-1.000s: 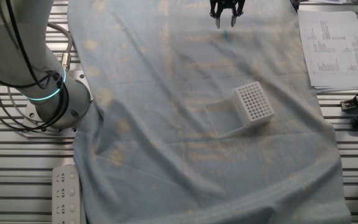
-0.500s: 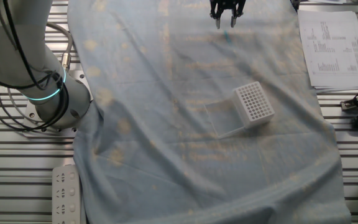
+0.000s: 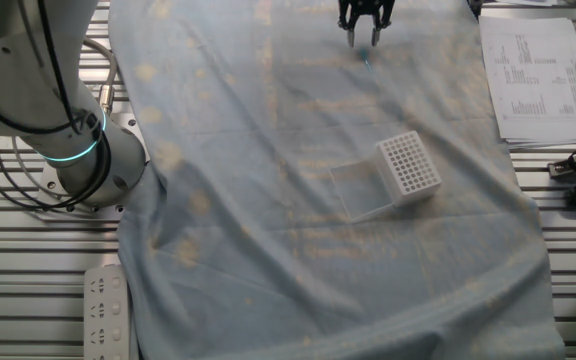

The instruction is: Insert a medium pipette tip into the holder for medium pipette tips

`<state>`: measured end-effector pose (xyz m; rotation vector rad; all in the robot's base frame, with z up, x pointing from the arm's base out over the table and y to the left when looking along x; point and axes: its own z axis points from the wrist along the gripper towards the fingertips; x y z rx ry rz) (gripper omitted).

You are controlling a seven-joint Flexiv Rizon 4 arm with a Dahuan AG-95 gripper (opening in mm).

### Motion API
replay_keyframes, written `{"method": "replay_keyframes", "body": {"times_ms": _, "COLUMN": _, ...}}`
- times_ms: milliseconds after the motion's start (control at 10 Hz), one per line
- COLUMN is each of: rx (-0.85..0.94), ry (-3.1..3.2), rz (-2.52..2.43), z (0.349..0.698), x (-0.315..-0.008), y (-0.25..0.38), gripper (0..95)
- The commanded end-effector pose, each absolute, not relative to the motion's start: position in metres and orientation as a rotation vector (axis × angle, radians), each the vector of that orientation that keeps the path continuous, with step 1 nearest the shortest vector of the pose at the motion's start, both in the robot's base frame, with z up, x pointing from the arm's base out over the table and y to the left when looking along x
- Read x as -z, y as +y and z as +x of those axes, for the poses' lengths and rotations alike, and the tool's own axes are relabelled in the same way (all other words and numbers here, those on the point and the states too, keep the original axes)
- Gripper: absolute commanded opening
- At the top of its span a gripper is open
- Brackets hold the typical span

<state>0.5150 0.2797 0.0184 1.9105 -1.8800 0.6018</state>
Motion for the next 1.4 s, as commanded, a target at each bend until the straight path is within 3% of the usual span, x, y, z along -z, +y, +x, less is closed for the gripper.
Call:
{"method": "replay_keyframes", "body": {"times_ms": 100, "rx": -0.603, "ry": -1.897, "rz": 1.907, "z": 0.515, "x": -0.017, "y": 0.278, "gripper": 19.0}}
{"method": "replay_keyframes", "body": {"times_ms": 1400, "rx": -0.606, "ry": -1.908, "rz": 1.895, "z": 0.519, "x": -0.006, "y": 0.279, "gripper": 19.0}}
